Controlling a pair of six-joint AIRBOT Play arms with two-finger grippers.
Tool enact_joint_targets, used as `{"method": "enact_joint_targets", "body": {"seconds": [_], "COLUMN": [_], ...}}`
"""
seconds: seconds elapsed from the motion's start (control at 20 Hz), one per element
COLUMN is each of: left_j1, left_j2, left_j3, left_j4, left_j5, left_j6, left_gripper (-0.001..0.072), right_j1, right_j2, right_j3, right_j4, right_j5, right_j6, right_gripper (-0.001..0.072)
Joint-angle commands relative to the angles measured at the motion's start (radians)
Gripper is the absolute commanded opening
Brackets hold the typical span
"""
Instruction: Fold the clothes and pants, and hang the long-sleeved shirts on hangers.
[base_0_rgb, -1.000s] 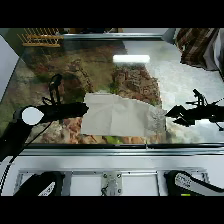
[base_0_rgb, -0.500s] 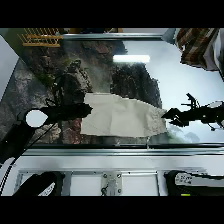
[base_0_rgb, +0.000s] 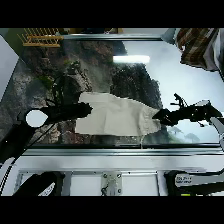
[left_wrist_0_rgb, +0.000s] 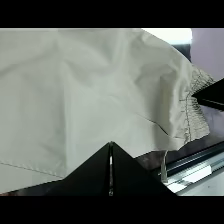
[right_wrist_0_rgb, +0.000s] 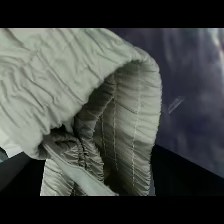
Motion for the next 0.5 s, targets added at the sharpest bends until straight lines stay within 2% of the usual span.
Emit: {"method": "enact_joint_targets", "body": {"seconds": [0.0,0.1,0.15,0.2,0.45], "left_j1": [0.000,-0.001,-0.001,-0.001,-0.001], "left_j2": [0.000,0.000,0.000,0.000,0.000], "left_j3": [0.000,0.000,0.000,0.000,0.000], "left_j4": [0.000,0.001,0.000,0.000,0.000], "left_j5": [0.001,0.010,0.018,0.024,0.026], "left_j6": [-0.001,-0.001,-0.001,-0.001,-0.001], "left_gripper": [0.0006,0.0006,0.0006,0.0006,0.0006], "right_j1": [0.035,0.036,0.036,0.036,0.010], "right_j2": [-0.006,-0.006,-0.006,-0.005,0.037], "right_j3": [-0.001,-0.001,-0.001,-0.001,0.050], "right_j4": [0.027,0.062,0.081,0.097,0.123], "right_j5": [-0.021,-0.020,-0.019,-0.017,-0.056], "right_j6": [-0.011,-0.011,-0.016,-0.047,-0.062], "right_gripper": [0.0662,0.0210,0.0088,0.0009,0.0007]}}
